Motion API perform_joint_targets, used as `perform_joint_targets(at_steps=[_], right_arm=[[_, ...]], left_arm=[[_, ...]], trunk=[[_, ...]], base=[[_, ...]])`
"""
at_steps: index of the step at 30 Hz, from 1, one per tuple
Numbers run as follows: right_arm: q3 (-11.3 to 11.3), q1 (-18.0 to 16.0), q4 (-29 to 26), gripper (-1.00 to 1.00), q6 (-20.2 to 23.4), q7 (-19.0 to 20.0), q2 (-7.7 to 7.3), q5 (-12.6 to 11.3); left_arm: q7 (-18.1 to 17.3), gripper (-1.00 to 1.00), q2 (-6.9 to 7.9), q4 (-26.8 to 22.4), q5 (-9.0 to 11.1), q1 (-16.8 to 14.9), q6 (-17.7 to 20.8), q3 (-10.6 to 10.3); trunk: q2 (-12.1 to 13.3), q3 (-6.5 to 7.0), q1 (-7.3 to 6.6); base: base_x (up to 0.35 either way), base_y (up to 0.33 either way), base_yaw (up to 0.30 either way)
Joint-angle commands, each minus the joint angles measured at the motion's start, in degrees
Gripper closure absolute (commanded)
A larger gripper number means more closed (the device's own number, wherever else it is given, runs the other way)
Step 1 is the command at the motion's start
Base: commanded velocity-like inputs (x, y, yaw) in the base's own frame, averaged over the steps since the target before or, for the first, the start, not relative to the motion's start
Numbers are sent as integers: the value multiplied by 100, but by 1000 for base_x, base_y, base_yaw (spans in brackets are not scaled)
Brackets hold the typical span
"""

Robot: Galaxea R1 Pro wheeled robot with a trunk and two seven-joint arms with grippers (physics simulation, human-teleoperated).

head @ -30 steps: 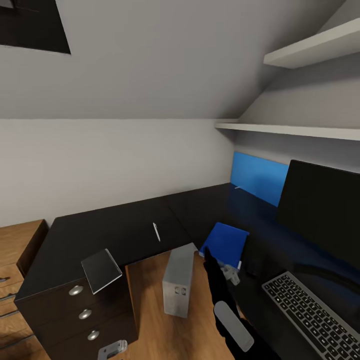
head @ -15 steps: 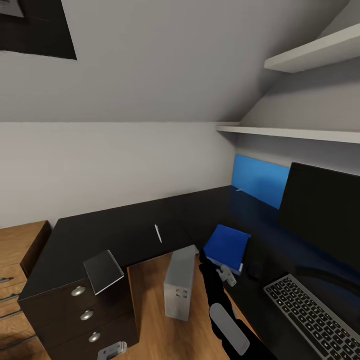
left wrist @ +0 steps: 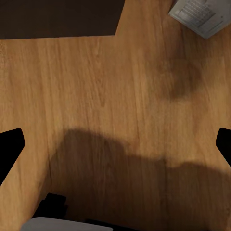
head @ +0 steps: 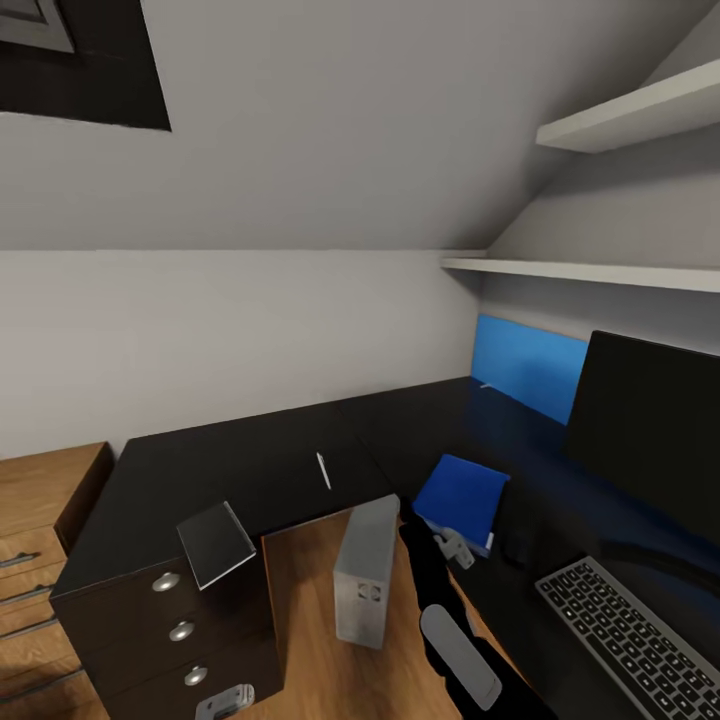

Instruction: In the bedroom, organize the workspace by keeping the computer under the desk, ensuring the monitor is on the desk, placing the keyboard on the desk next to the monitor, placing the mouse on the desk next to the keyboard, moving the folder from the swivel chair onto the desk next to the mouse, stacking the notebook on top of the folder with the pen on top of the notebook, and positioning the swivel chair next to the desk.

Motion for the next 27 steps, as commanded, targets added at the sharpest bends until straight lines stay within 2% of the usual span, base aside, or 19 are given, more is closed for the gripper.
perform_joint_targets(at_steps=[1,7,13,27], right_arm=[[22,-5,-21,-100,-33,-28,-15,-14],[79,4,-77,-100,-32,-3,-184,99],[176,6,-85,-100,-36,-7,-275,158],[225,7,-50,-100,-36,-20,-263,219]], left_arm=[[57,-100,8,-10,60,-4,9,-27],[57,-100,8,-9,60,-4,9,-27],[57,-100,8,-9,60,-4,9,-27],[49,-100,1,-9,64,-4,9,-27]], trunk=[[-4,-5,0],[-4,-2,0],[-4,-1,0],[-4,-1,0]], base=[[0,0,24],[0,0,11],[0,0,2],[0,0,0]])
